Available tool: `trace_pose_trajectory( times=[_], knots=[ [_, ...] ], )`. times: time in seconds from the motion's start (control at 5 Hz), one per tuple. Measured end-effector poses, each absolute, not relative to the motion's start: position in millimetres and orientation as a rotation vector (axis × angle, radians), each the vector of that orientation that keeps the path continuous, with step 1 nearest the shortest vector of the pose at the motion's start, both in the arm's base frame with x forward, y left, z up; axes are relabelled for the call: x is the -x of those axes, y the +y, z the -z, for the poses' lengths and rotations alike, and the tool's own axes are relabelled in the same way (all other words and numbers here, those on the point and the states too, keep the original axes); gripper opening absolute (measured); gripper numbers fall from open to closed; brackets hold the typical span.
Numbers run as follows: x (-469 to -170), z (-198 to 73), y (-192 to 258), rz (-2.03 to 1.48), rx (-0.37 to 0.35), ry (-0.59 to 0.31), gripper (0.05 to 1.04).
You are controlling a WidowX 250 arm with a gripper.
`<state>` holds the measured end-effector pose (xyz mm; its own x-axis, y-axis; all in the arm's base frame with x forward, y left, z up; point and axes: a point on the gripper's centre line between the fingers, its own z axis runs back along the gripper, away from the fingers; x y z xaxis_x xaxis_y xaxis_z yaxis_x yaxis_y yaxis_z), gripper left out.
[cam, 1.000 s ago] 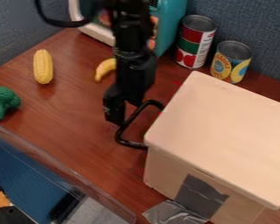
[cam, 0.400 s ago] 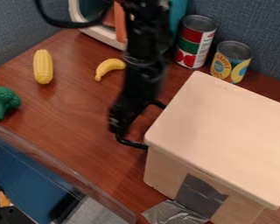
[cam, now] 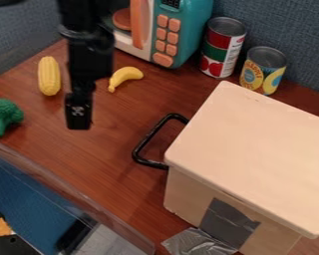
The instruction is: Close the drawer
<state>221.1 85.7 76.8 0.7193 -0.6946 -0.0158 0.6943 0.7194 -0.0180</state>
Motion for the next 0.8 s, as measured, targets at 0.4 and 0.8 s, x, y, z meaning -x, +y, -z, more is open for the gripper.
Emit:
trace_pose_trajectory(
  times=[0.4, 0.8],
  knots=[
    [-187, -123, 103, 0.322, -0.071, -0.047, 0.999],
    [-177, -148, 97, 0.138, -0.181, -0.075, 0.999]
  ],
)
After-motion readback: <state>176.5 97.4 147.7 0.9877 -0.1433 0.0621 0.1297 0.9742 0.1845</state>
